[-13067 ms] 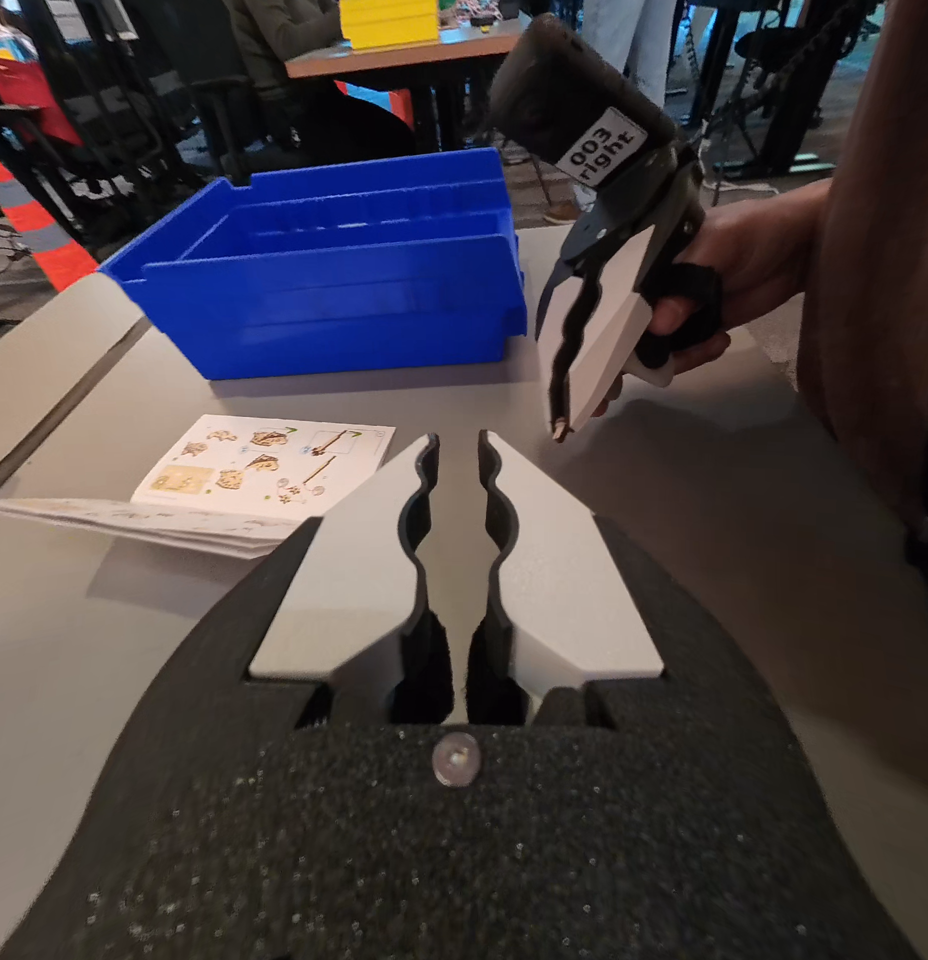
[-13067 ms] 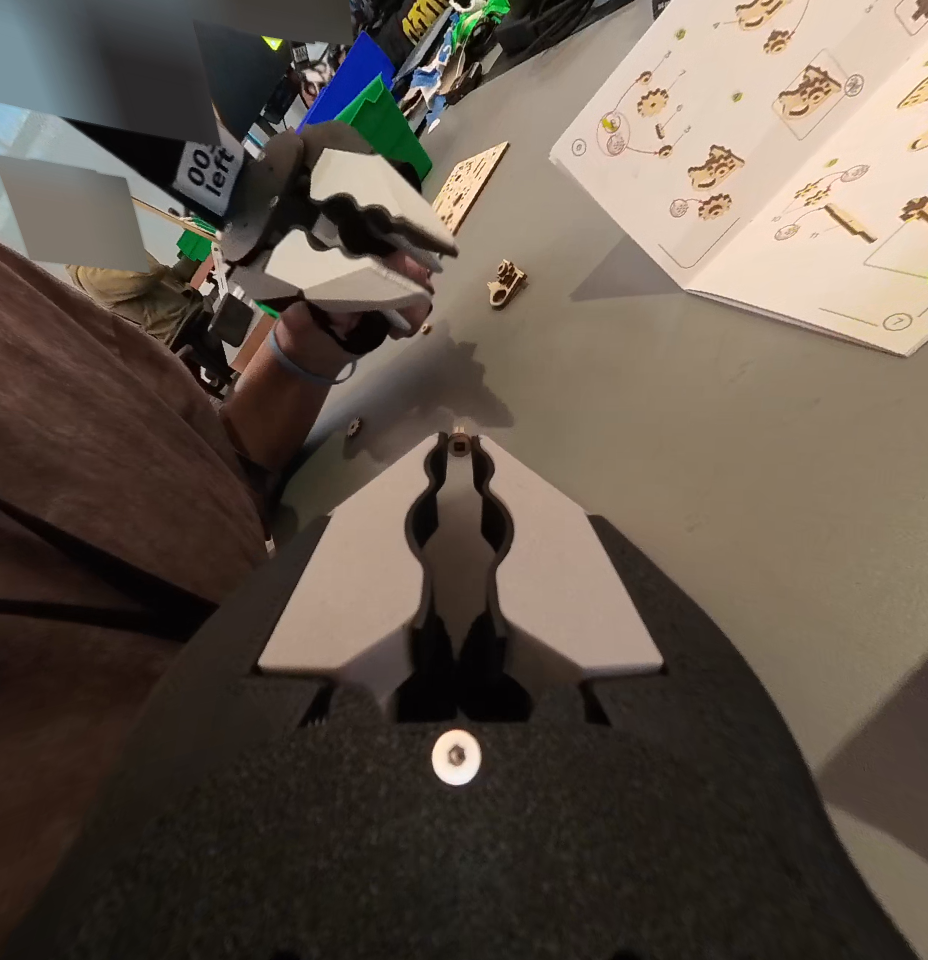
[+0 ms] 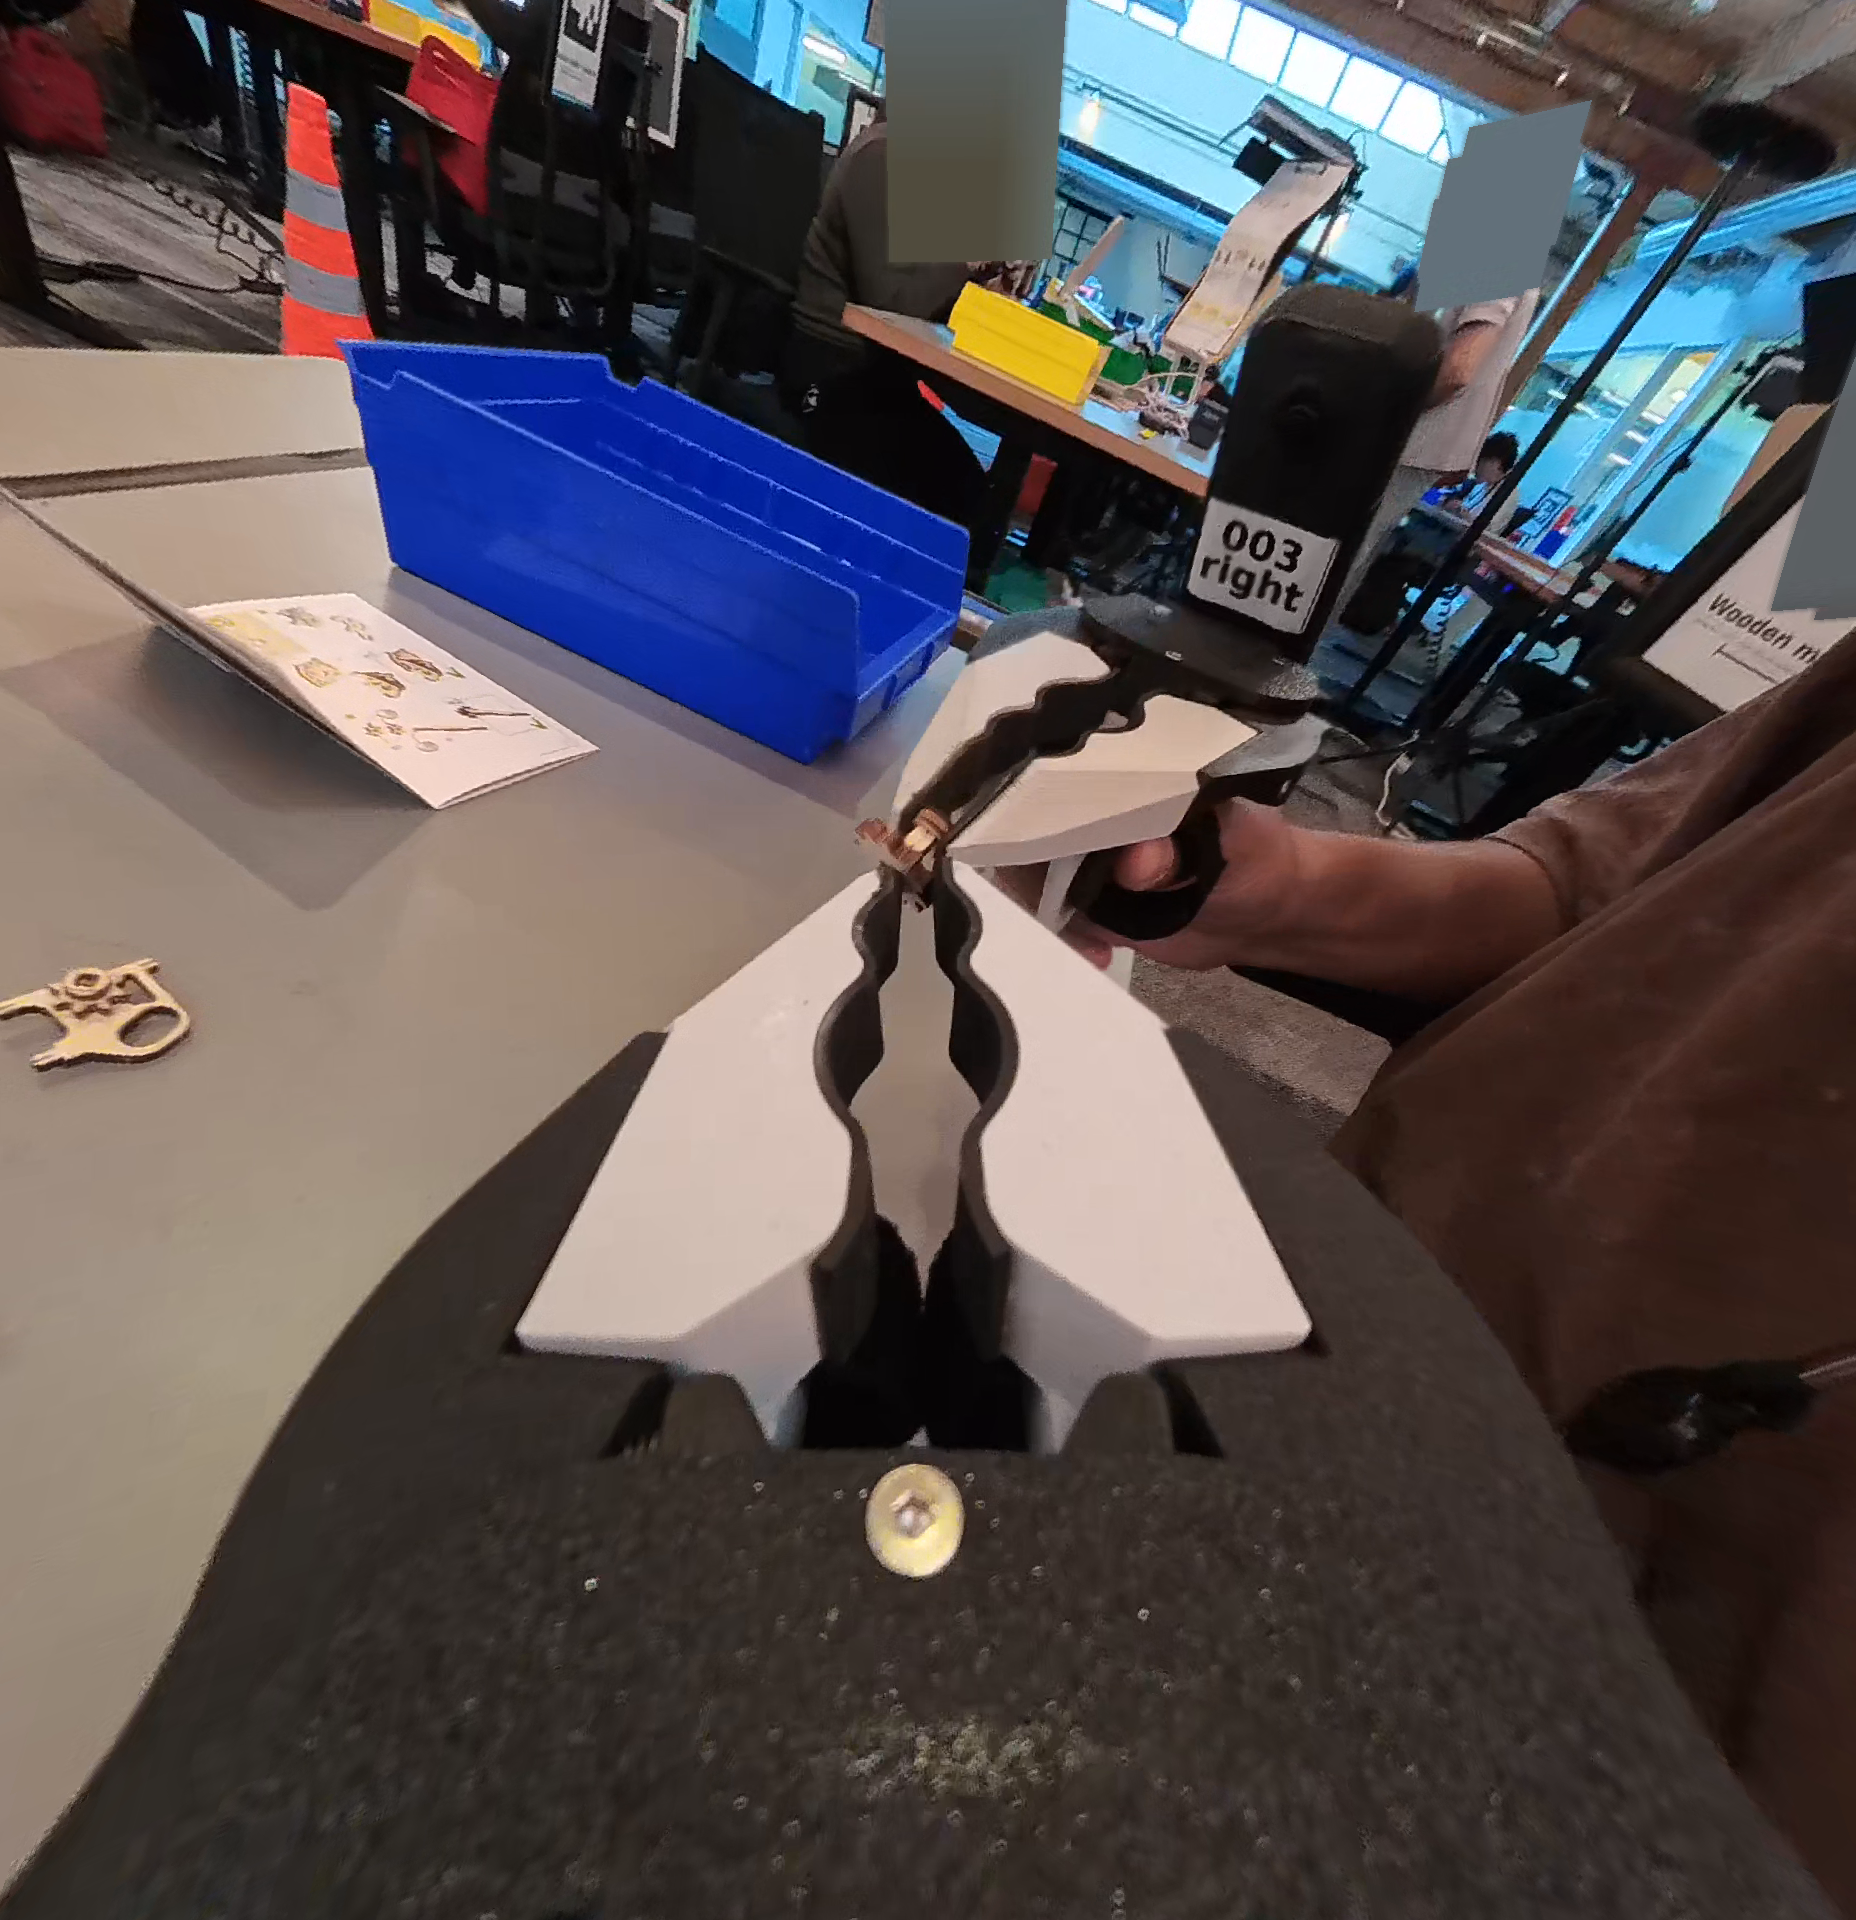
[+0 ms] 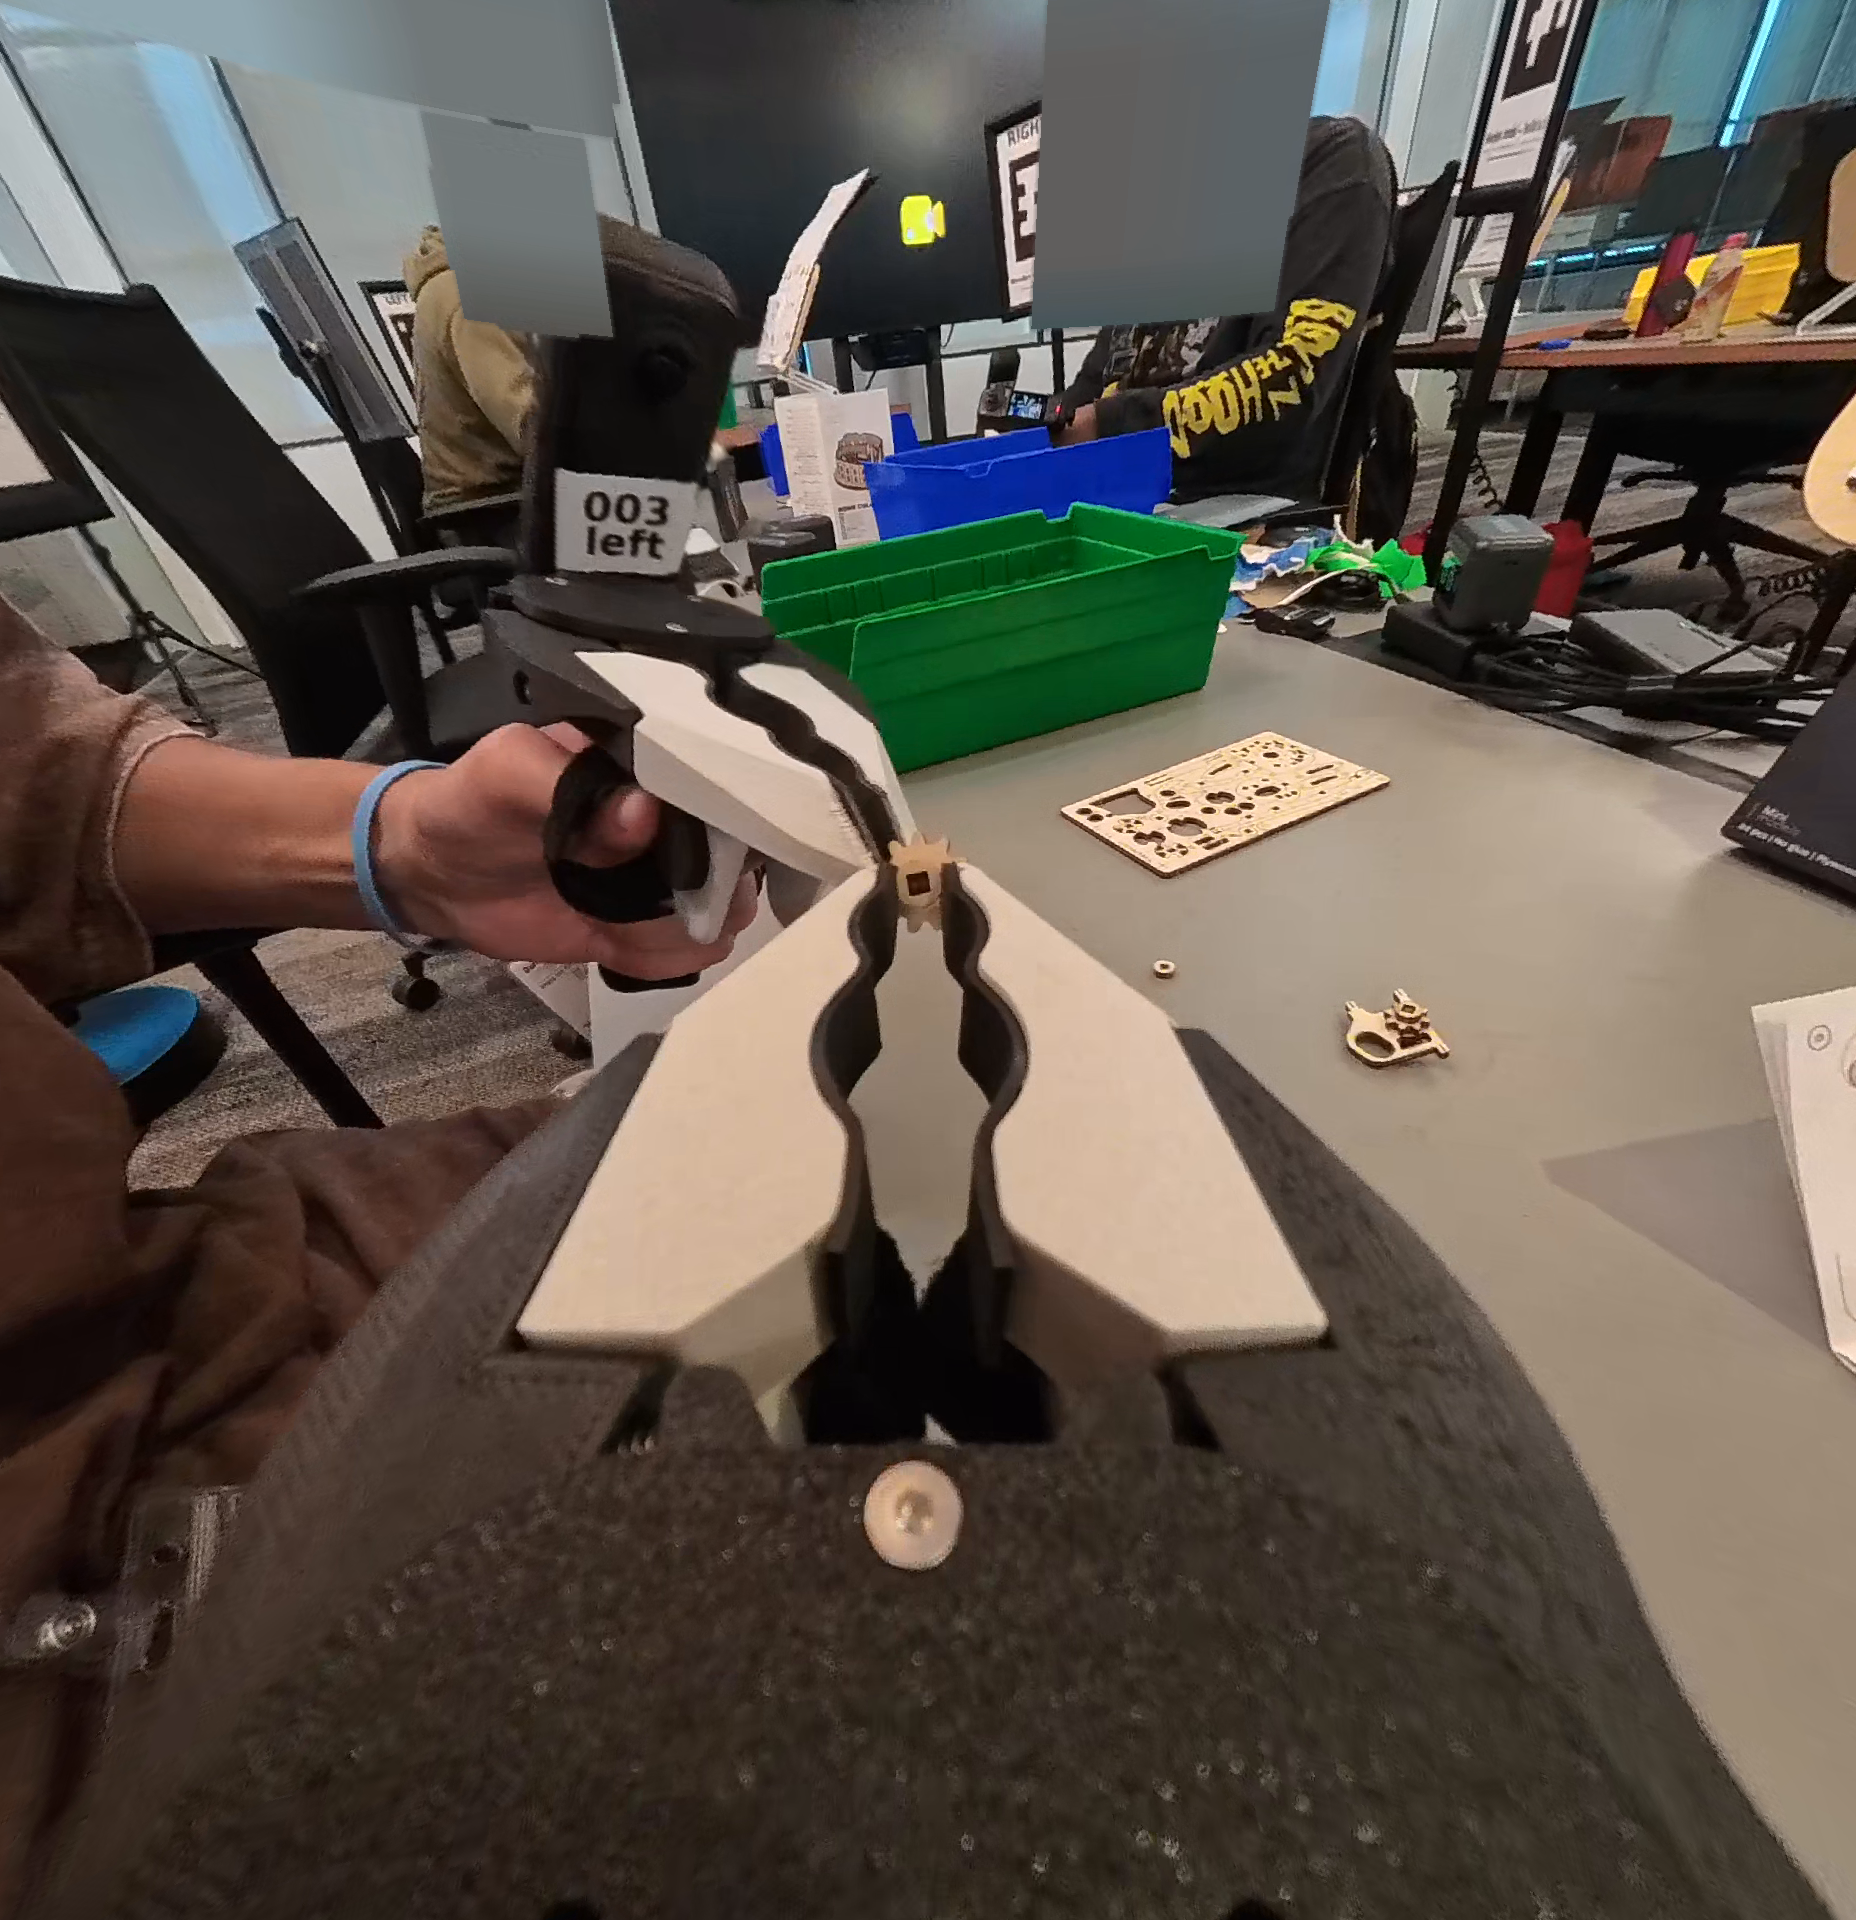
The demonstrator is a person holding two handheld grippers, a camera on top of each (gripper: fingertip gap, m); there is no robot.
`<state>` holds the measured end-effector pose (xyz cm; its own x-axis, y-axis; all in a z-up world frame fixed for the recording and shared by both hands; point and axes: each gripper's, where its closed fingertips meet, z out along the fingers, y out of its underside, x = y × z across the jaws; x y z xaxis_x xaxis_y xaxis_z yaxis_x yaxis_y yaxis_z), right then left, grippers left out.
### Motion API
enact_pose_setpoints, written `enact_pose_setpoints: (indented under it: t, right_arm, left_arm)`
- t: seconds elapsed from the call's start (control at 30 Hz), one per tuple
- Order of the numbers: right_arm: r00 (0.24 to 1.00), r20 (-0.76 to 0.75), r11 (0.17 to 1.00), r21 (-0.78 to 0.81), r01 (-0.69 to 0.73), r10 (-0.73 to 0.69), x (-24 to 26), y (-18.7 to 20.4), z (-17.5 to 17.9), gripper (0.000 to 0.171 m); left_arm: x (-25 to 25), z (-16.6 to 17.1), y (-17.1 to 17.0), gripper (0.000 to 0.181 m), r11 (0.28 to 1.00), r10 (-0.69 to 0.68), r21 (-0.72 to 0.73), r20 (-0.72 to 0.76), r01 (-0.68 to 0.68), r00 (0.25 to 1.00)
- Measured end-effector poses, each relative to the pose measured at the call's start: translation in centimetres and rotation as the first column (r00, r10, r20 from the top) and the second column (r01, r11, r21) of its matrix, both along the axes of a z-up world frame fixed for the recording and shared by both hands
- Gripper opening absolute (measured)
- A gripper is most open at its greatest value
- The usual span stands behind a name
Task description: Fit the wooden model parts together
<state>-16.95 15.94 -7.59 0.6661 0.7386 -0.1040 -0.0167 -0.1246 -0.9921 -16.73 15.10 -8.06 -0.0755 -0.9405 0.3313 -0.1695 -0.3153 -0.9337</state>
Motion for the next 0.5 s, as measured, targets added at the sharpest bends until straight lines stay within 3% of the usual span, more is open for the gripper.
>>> enact_pose_setpoints:
  t: [0.5]
  right_arm:
    - [0.992,-0.123,0.998,-0.053,-0.040,0.033,-0.14,-0.07,0.55,0.008]
  left_arm:
    - [-0.19,0.55,-0.04,0.004,0.998,-0.024,-0.065,0.056,0.028,0.998]
